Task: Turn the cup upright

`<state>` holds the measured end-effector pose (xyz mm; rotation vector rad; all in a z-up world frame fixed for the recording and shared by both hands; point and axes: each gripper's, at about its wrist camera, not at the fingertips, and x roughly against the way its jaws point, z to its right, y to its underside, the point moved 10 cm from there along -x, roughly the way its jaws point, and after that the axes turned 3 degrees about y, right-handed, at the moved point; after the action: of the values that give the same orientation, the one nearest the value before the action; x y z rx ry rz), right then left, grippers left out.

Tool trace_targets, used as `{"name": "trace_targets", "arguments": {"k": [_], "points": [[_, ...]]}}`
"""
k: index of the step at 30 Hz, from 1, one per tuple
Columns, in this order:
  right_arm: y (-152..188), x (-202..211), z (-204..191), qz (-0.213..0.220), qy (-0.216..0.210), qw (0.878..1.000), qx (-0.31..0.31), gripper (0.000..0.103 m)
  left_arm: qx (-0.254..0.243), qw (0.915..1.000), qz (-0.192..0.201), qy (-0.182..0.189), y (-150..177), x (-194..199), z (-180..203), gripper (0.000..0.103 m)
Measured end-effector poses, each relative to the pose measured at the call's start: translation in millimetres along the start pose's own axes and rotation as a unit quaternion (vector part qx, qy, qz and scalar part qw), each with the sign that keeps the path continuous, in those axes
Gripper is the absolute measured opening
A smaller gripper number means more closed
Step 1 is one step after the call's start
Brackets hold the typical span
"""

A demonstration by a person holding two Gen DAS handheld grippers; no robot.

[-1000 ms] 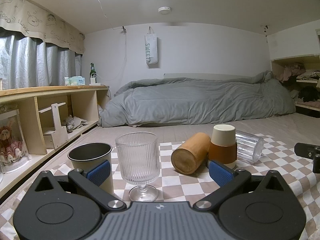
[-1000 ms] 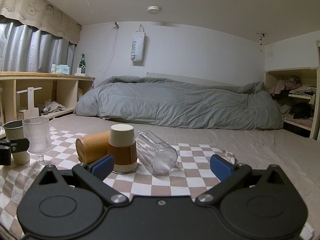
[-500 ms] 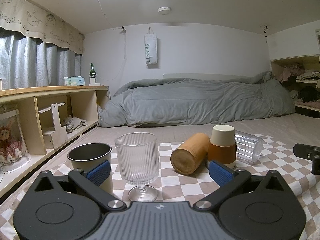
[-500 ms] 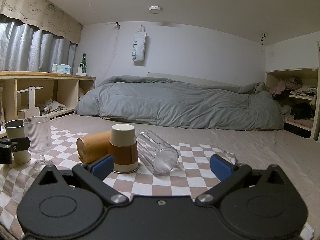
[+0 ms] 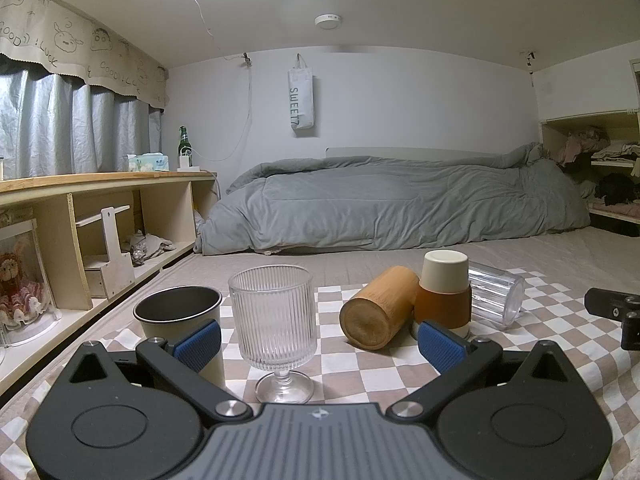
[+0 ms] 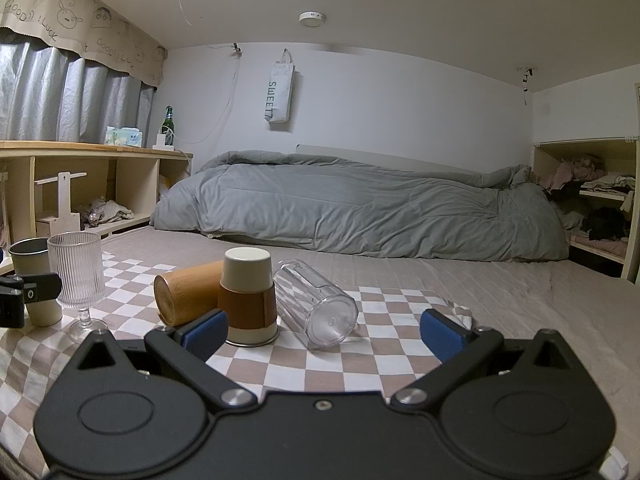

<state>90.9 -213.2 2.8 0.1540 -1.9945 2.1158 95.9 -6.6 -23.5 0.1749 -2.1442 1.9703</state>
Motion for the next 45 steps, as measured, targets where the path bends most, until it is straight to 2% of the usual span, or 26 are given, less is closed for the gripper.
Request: {"name": "trace_targets", "arguments": {"k": [26, 36, 40, 45], "points": [[-0.4, 0.3, -0.7, 0.0, 0.0, 1.0, 0.002, 0.103, -0.001, 1.0, 0.0, 0.002, 0.0, -0.3, 1.2, 0.103], [1.0, 6.5, 0.6, 0.001, -0.002, 1.0, -0.001, 0.103, -0.012, 0.9991, 0.007, 0.04, 0.1, -2.3, 17.4, 0.103], [0.1, 0.1, 1.2, 0.003, -0.003, 1.0, -0.011, 0.103, -0.022, 0.9985, 0.005, 0.051, -2.8, -7.7, 28.5, 0.099], [0.1, 6.2, 15.1, 0.004, -0.003, 1.0, -0.025, 0.103, -0.066, 0.9954, -0.011, 0.069, -5.0, -24.2, 53.7, 0.093]]}}
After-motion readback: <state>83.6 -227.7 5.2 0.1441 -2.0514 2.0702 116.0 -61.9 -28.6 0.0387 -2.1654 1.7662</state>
